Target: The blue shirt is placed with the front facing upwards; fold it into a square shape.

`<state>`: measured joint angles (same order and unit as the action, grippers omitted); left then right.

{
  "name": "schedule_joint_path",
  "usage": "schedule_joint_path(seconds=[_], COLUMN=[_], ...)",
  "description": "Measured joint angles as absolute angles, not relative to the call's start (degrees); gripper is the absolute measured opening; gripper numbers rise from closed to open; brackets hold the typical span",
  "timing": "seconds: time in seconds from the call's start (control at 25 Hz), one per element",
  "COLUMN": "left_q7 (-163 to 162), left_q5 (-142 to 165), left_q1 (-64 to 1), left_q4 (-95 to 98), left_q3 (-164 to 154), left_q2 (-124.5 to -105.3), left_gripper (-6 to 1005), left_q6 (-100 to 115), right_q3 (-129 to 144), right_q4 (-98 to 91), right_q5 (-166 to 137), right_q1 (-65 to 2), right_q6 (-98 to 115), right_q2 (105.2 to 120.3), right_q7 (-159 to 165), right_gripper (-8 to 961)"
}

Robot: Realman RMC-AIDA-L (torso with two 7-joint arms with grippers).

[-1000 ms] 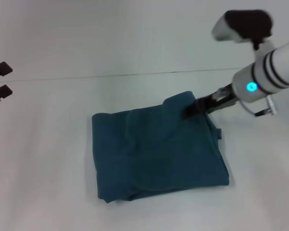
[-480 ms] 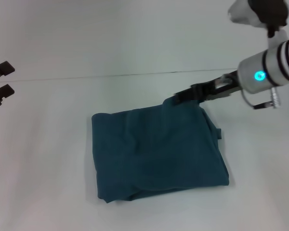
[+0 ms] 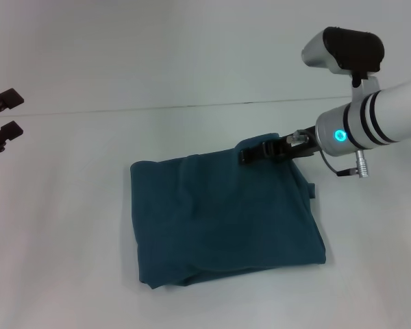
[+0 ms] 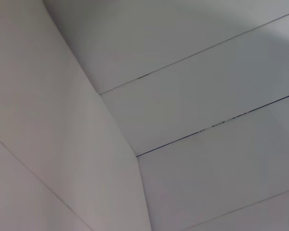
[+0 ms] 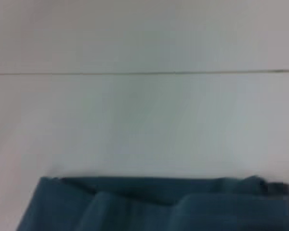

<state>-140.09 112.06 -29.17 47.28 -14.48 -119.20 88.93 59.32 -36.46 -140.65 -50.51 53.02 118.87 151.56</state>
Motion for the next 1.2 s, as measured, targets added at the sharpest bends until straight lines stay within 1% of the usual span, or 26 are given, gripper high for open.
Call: schedule_joint_path(seconds=[0.16,0.4,0.52,0.72,0.96,1.2], left_q7=[-140.09,-140.09,-140.09,-140.09,-139.81,-139.46], left_q5=[112.06,112.06,112.06,112.06,112.06,112.40], left_q1=[-29.17,-29.32,-29.33,-29.35,-29.39,-29.40], left_q4=[47.28,47.25,47.20,47.12,46.87,45.88], left_q3=[-14.53,-14.51,-14.50,-14.49,-14.50,-14.78], left_q2=[-119.18,-119.21,-119.21,-118.99,-119.15,-118.91], left_gripper=[755,755,755,755,755,756], left_q6=[88.85,88.79,88.80,88.68,88.67,88.67], right_q3=[58.59,57.21,55.21,51.52,51.69,51.07], right_q4=[-37.10,-37.79,-41.64,-47.78,-41.79,-39.84], right_q5=[-140.74,-141.27,-138.25,-128.06,-128.08,-129.83], right_q1=[-49.76,-49.57,-48.31,-44.77,-44.79,-44.43], right_q6=[52.14,54.25,62.08,79.19,84.20,83.93], right_q2=[118.45,116.65,115.91,115.22,113.63,112.94], right_q7=[151.75,153.24,151.05,147.58,147.85,147.28], right_gripper=[866,866,866,866,866,866])
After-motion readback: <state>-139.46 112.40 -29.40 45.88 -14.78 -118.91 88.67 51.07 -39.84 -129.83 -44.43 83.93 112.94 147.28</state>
